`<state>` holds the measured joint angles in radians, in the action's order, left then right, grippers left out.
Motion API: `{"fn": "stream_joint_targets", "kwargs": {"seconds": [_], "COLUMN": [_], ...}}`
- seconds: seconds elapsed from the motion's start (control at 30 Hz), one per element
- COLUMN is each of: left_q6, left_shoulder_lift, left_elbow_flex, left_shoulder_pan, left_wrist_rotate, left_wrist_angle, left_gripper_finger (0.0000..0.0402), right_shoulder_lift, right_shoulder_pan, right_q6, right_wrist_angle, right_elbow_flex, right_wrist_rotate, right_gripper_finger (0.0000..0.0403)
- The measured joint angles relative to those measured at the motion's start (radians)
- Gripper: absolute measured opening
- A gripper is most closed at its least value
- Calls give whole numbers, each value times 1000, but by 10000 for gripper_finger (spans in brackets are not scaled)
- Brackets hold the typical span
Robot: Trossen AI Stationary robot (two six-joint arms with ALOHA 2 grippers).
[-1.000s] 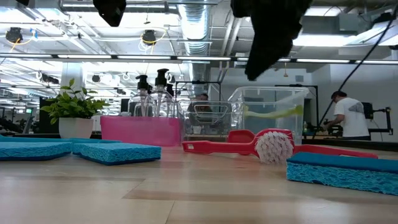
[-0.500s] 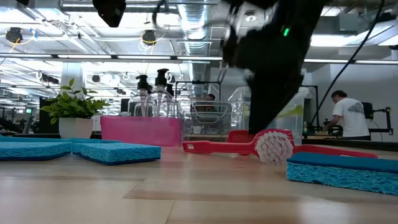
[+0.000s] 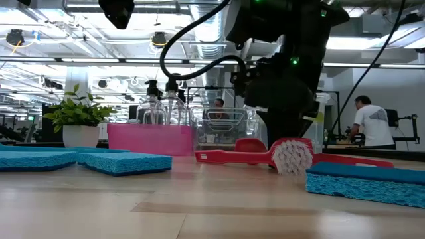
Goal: Pick & Place Kitchen Sink Supplies
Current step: Put the right red dish brush into the right transparent bin
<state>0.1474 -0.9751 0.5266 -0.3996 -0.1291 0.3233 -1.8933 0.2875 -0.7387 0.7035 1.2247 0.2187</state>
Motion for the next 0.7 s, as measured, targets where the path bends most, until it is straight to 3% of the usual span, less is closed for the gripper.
{"fn": "stream_joint_targets", "kwargs": {"seconds": [0.23, 0.43, 0.57, 0.7], "left_q6": [0, 0, 0, 0], "left_shoulder_lift": [0, 0, 0, 0], "left_elbow_flex": [0, 0, 0, 0], "left_shoulder_pan": [0, 0, 0, 0], "left_wrist_rotate": [0, 0, 0, 0], "left_wrist_angle": [0, 0, 0, 0], "left_gripper_finger": [250, 250, 250, 250], "right_shoulder_lift": [45, 135, 232, 350], "right_shoulder_pan": [34, 60, 73, 71], "right_q6": [4, -37, -46, -48], "right_wrist_angle": [34, 54, 76, 93], "right_elbow_flex": [-8, -11, -10, -10], "right_wrist_rotate": [-38, -40, 38, 145], "right_gripper_finger": [16, 30, 10, 24]}}
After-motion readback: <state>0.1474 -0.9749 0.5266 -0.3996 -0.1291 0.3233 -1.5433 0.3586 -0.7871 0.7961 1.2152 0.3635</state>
